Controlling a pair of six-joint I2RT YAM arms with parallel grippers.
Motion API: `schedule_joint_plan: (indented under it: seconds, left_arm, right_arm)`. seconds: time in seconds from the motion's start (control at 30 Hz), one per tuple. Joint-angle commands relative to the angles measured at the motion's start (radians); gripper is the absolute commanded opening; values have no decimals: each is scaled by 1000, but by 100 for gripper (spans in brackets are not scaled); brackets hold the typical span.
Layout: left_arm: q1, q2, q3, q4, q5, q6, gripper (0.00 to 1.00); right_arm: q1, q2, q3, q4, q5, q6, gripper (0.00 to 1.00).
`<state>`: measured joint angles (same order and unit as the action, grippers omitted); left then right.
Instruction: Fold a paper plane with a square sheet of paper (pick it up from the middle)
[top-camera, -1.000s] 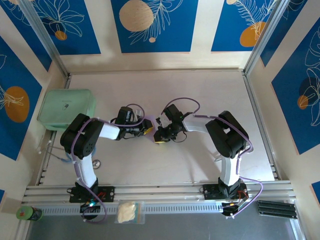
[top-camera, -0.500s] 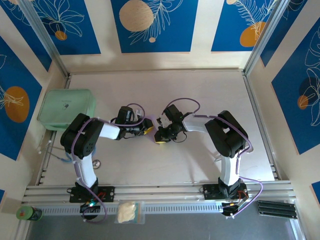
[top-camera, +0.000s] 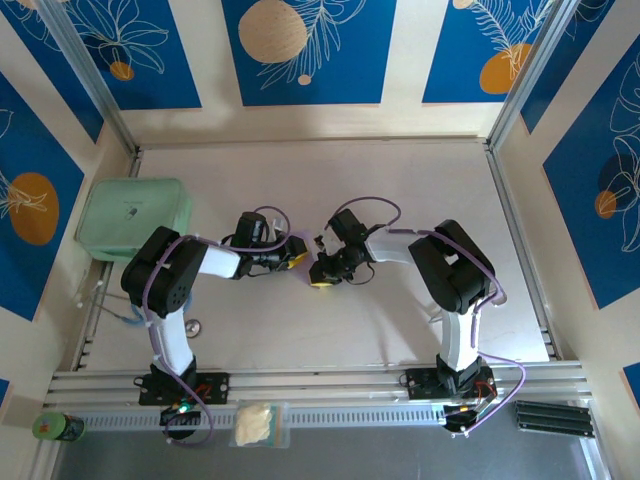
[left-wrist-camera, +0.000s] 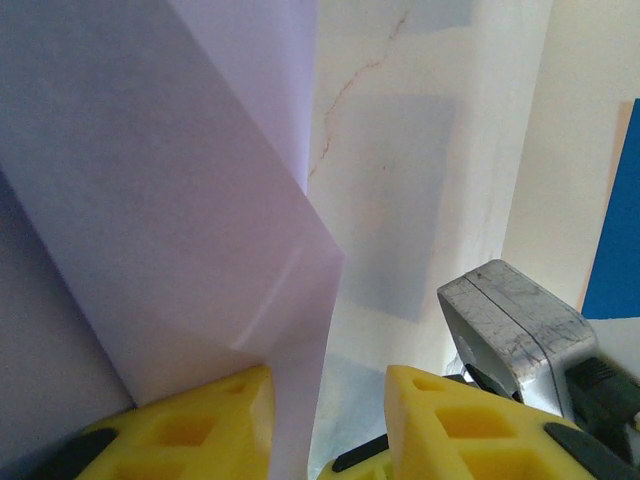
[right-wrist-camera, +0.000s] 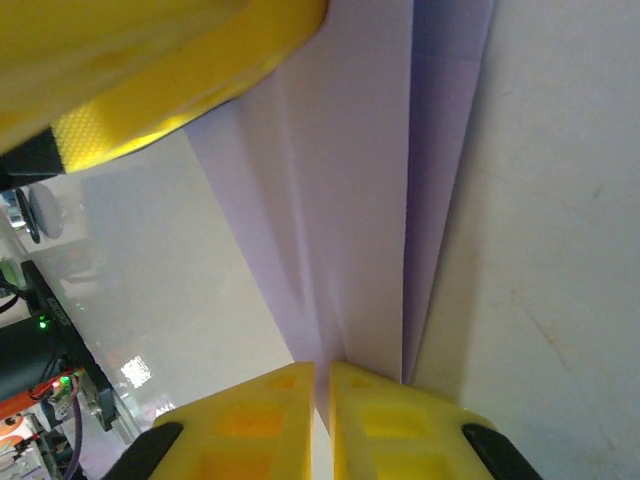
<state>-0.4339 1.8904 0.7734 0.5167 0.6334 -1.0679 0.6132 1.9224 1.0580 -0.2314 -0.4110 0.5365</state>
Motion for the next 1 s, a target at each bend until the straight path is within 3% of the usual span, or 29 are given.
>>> schedule_joint_plan:
  seconds: [0.0, 0.3, 0.97]
  left_arm:
    - [1, 47, -8, -78, -23, 11, 36]
    - [1, 53, -3, -90, -25, 14, 36]
    - [1, 55, -3, -96, -25, 13, 37]
  right_arm:
    - [-16, -31, -19, 13, -62, 29, 14]
    - [-20, -72, -49, 11, -83, 28, 14]
    - [-13, 1, -50, 6, -89, 21, 14]
